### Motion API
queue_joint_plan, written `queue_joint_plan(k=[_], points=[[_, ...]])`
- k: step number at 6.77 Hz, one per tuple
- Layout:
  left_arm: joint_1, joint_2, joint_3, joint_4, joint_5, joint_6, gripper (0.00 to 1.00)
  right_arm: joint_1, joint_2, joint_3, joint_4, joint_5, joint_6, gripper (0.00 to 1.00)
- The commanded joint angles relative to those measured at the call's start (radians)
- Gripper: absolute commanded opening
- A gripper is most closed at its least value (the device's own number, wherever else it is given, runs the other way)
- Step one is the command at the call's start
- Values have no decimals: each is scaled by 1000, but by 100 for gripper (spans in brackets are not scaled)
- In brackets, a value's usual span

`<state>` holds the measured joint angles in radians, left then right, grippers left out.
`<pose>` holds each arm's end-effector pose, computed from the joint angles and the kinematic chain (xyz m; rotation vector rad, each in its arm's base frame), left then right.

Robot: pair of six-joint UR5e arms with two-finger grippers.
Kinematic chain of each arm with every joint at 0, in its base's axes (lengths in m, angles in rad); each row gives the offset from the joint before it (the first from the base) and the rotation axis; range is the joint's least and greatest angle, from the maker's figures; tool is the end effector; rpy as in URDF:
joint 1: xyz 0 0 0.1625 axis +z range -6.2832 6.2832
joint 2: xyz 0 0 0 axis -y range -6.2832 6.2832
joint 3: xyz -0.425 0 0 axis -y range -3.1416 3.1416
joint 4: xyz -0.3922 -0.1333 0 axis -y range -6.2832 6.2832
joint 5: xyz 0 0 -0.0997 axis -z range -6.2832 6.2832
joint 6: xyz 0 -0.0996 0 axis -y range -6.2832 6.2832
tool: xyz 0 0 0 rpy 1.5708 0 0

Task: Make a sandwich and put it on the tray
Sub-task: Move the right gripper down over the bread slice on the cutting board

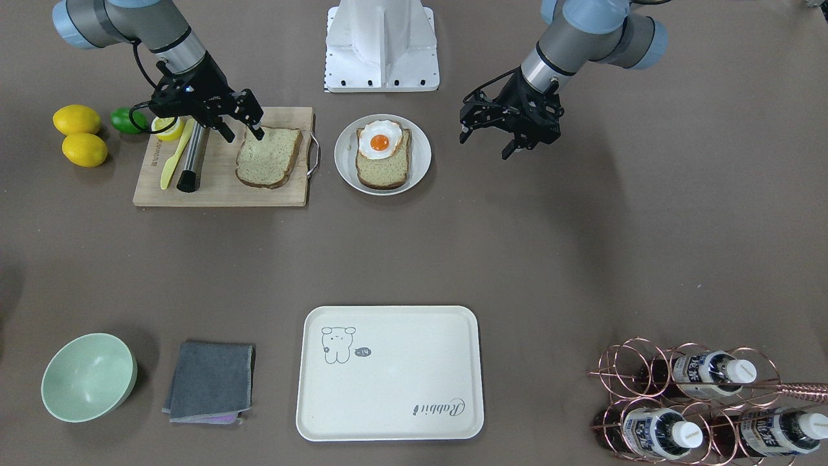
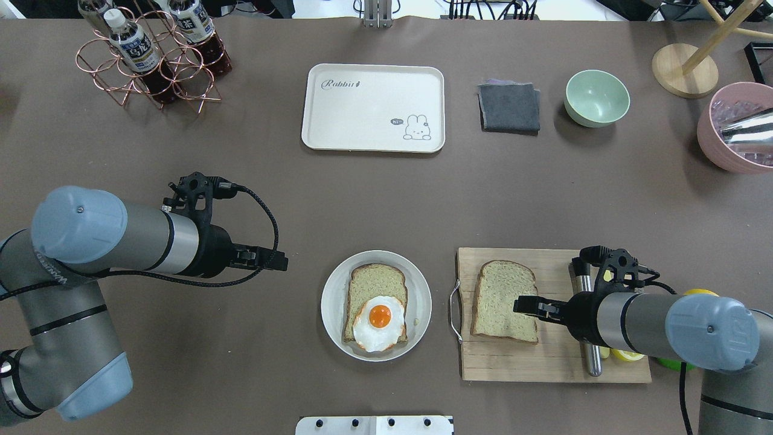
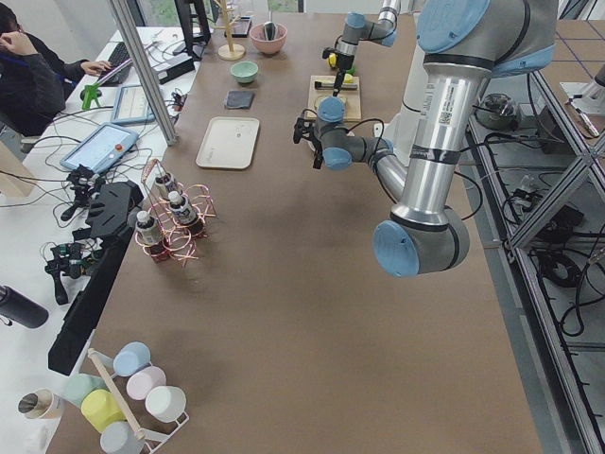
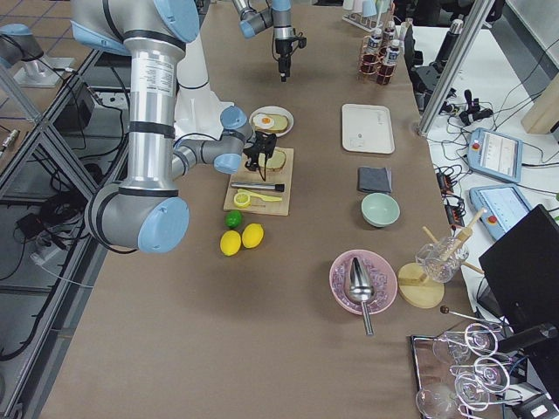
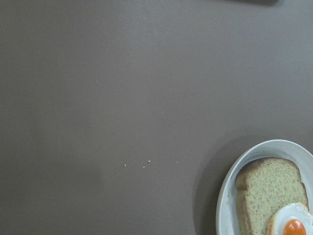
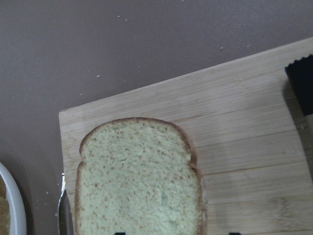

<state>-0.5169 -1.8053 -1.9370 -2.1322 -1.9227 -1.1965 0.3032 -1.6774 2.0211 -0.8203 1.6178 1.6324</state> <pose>0.4272 -0.3567 0.2999 0.2142 1.1694 0.0790 -0.3989 -0.2596 0.4100 0.0903 -1.0958 0.3018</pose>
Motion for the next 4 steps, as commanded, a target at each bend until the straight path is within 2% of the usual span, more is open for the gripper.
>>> queue_joint_plan(k=[1,4], points=[[1,0,0,0,2,0,98,-7,-1,-18,6,-7,10,69],[1,0,1,0,1,2,98,-52,1,-21,4,-58,11,65]])
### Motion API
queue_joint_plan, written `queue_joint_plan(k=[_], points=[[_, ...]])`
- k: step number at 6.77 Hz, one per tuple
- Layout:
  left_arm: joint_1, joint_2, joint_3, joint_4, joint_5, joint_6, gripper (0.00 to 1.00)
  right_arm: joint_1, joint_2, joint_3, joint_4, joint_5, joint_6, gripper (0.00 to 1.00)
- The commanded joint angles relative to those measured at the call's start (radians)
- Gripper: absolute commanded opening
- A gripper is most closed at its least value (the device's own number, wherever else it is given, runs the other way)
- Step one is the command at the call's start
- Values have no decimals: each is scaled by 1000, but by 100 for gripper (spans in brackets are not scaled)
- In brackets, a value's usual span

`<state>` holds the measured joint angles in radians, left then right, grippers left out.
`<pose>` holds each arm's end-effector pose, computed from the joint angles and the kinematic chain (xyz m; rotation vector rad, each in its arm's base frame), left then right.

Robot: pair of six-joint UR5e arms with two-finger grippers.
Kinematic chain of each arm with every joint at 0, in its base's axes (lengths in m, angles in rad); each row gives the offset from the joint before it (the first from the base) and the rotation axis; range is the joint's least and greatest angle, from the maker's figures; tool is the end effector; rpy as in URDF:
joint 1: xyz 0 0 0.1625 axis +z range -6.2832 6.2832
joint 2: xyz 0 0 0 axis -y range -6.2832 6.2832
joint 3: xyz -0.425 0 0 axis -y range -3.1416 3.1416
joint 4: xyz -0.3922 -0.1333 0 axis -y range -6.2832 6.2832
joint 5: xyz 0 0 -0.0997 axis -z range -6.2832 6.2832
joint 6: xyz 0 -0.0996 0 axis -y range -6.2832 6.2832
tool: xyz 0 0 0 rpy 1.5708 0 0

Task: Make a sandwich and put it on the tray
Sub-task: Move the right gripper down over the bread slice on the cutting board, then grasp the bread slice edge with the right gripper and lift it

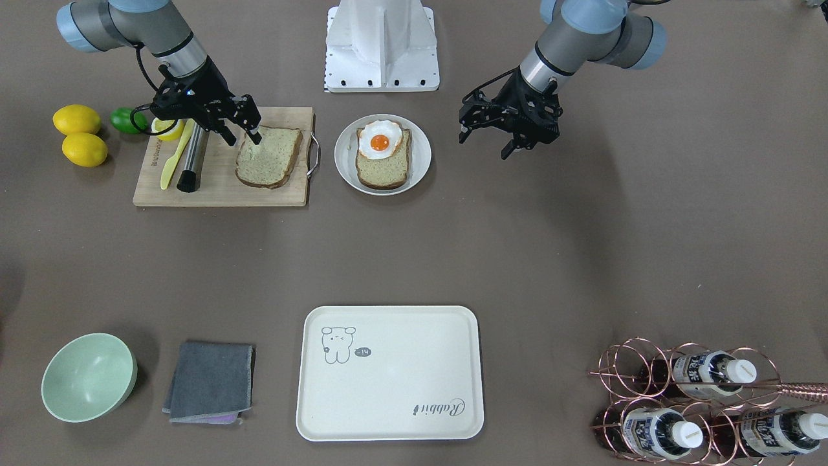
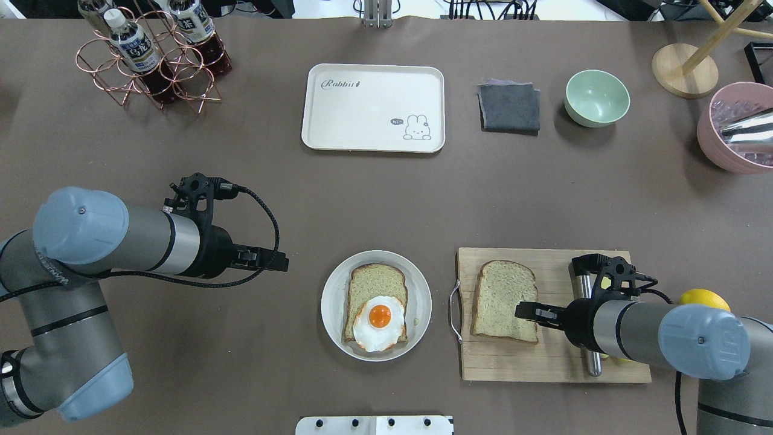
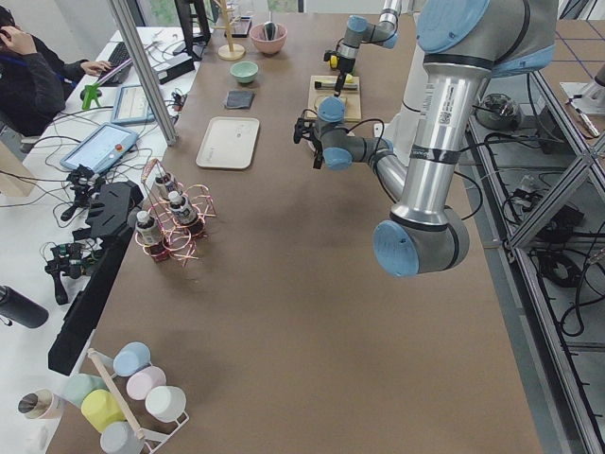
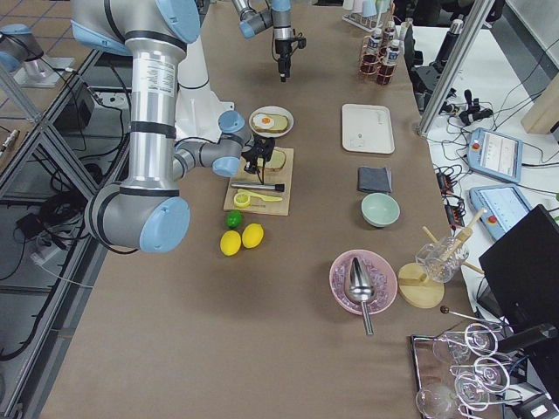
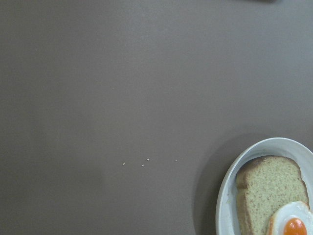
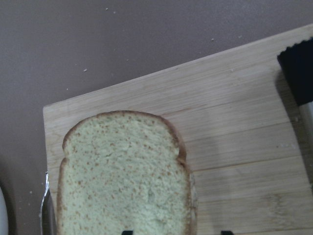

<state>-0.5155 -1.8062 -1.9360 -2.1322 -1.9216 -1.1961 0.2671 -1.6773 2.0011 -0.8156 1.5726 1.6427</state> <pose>0.4281 -0.3564 0.2998 0.2145 1.1691 0.0799 -0.4100 -0.2502 0.4195 0.1040 -1.0787 0.3044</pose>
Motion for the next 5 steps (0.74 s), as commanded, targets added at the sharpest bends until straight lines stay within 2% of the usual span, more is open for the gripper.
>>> queue_joint_plan(k=[1,2,3,5], points=[[0,1,0,0,1,1,98,-20,8,-1,-2,-19,3,57],[0,1,0,0,0,1,98,-29,8,-1,-2,-23,12,31],[0,1,0,0,0,1,98,-45,8,1,-4,-55,12,0],[0,-1,0,0,0,1,98,-42,8,11,-4,-54,-1,0]])
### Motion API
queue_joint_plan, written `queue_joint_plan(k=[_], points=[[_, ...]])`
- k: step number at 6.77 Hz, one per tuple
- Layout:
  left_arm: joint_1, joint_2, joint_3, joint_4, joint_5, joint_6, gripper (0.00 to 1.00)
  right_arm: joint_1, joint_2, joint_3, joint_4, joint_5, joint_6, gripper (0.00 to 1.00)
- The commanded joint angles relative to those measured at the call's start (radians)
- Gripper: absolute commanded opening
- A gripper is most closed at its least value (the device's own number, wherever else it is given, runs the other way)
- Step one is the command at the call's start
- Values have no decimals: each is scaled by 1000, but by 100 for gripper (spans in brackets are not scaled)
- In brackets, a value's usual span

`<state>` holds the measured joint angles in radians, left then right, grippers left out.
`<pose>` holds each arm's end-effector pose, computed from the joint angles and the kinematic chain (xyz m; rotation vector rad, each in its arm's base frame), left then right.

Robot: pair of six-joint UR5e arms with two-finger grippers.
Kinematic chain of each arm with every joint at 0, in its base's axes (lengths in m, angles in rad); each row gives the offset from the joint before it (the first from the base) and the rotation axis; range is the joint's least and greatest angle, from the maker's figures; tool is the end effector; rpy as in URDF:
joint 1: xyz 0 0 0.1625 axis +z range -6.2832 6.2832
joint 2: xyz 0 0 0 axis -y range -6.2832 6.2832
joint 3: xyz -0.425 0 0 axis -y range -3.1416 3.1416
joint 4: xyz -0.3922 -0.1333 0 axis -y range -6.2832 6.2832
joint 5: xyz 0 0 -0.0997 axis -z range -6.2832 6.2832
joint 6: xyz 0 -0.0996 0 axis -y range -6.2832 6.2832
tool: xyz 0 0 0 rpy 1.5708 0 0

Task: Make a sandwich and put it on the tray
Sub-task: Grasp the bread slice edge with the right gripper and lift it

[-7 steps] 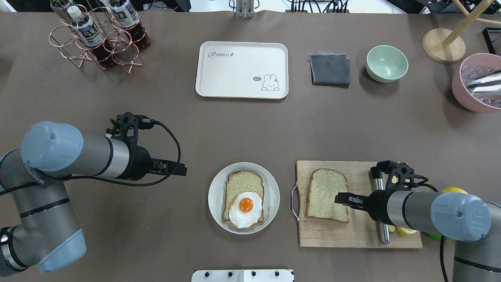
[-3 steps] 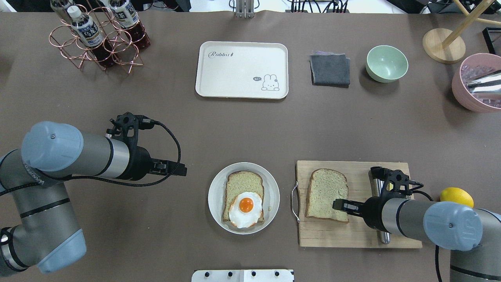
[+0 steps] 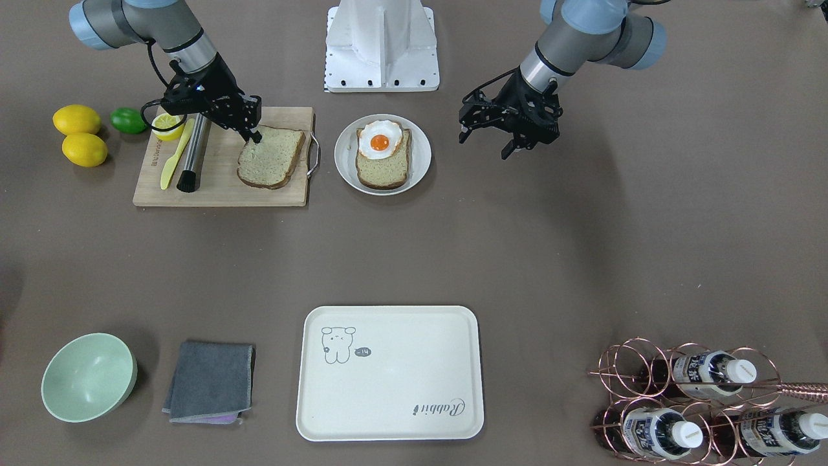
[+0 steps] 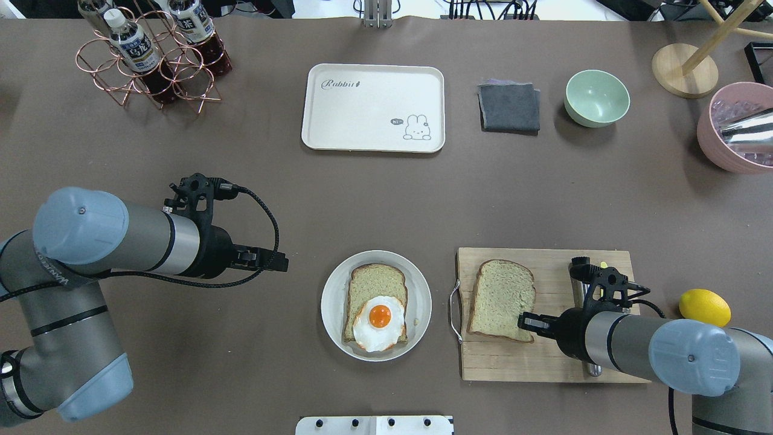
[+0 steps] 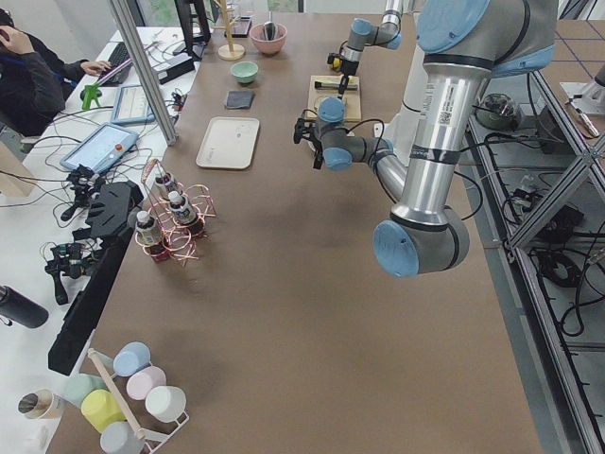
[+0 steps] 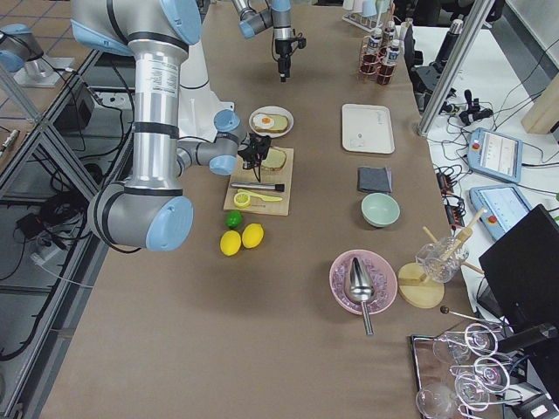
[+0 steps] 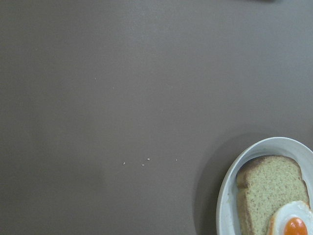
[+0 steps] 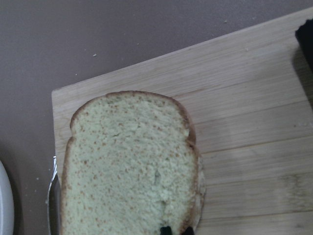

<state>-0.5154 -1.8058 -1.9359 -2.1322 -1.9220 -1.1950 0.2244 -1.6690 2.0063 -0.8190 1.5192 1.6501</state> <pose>0.4281 -0.3563 0.3001 0.2145 1.1687 0.0811 -0.4204 -0.2379 0.4134 0.1257 -1.0872 0.3010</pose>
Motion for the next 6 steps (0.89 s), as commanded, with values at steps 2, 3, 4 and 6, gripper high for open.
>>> queue_joint_plan(k=[2,3,4,6], points=[[-2,-3,-2,-2,-3,0,98,74,-8,63,1,66,-10,0],[0,-4,0,-2,-3,0,98,148,6,81,6,161,-16,0],[-2,-4,0,-2,-5,0,98,191,62,86,7,226,-16,0],[-2,-3,0,-3,-9,2,98,167,187,39,-2,219,-16,0]])
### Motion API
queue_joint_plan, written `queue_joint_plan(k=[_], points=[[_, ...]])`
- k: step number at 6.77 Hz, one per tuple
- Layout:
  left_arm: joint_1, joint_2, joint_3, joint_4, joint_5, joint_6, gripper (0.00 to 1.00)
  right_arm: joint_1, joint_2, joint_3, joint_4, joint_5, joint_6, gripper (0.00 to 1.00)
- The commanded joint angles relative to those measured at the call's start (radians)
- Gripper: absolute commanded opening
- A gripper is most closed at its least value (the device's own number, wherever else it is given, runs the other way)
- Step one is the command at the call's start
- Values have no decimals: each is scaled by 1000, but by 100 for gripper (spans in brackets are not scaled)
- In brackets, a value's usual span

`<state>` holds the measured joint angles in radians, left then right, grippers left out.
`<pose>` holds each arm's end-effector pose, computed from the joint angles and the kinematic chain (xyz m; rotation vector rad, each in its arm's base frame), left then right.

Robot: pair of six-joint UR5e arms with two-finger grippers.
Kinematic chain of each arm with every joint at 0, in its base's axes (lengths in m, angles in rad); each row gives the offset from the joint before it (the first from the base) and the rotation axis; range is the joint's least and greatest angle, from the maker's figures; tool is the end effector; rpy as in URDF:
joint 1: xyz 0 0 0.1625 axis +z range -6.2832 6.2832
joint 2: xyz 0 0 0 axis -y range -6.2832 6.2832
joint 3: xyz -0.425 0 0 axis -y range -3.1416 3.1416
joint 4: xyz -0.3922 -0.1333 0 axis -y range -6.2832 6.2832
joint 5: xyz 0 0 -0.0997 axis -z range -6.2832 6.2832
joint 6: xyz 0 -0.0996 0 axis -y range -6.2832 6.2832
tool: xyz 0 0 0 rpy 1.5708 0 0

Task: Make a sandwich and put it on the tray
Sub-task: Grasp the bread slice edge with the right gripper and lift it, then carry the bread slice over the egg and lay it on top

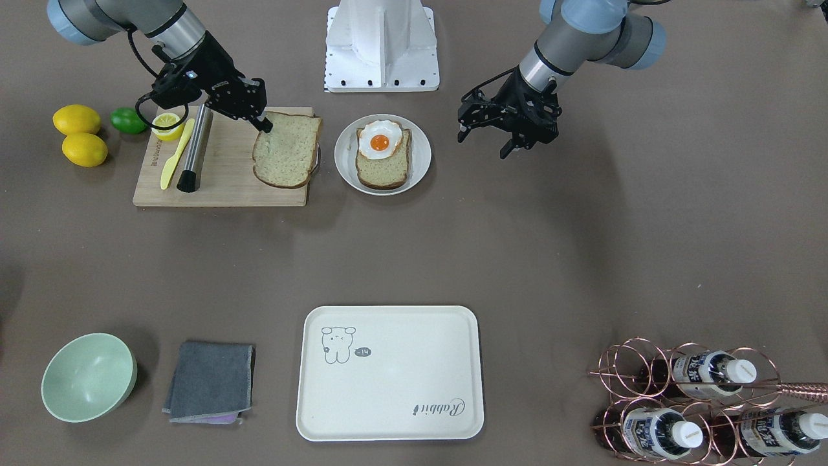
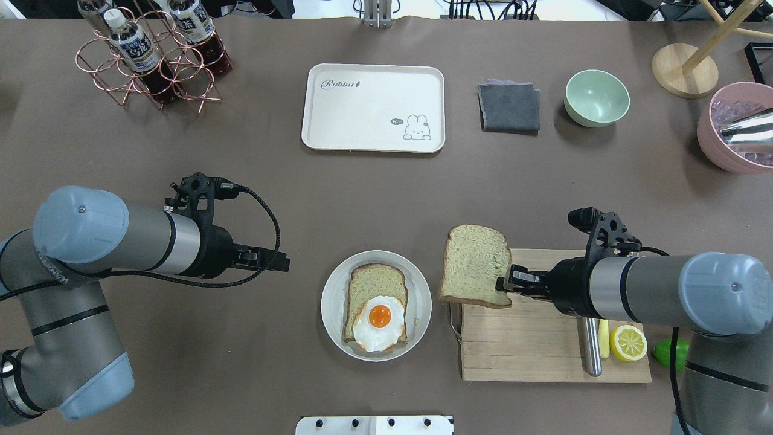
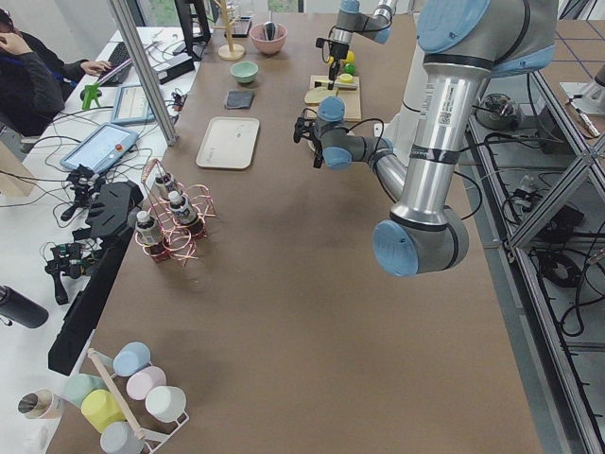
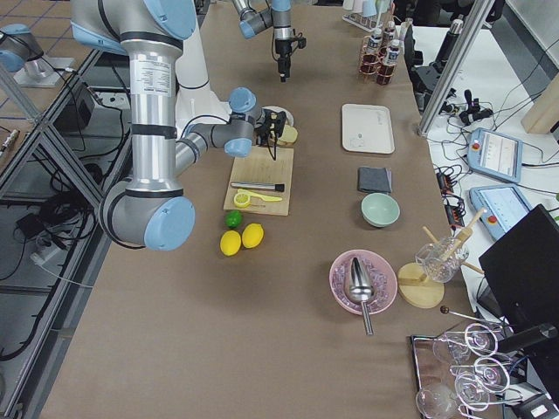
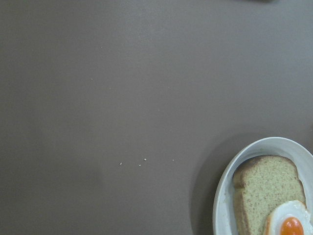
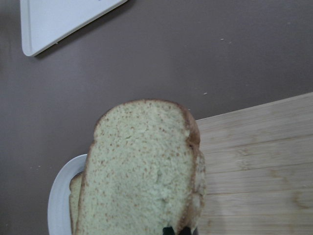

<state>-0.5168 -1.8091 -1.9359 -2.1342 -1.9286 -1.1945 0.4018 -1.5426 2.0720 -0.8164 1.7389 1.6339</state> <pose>0.4280 -0.3564 0.2979 0.2128 1.1750 0.0853 -0.3896 -0.2923 0.3214 0.0738 -1.2913 0.2907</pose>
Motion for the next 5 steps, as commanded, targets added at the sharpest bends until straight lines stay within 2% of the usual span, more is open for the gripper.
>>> queue_joint_plan(k=[1,3,5], points=[[-3,2,0,-3,-6,3,98,-41,137,-86,-19,-30,0,0],[-9,1,3,-1,-6,4,98,-135,301,-125,-175,-131,-2,0],[-11,2,3,-4,-6,0,98,-193,331,-168,-188,-197,-66,0]])
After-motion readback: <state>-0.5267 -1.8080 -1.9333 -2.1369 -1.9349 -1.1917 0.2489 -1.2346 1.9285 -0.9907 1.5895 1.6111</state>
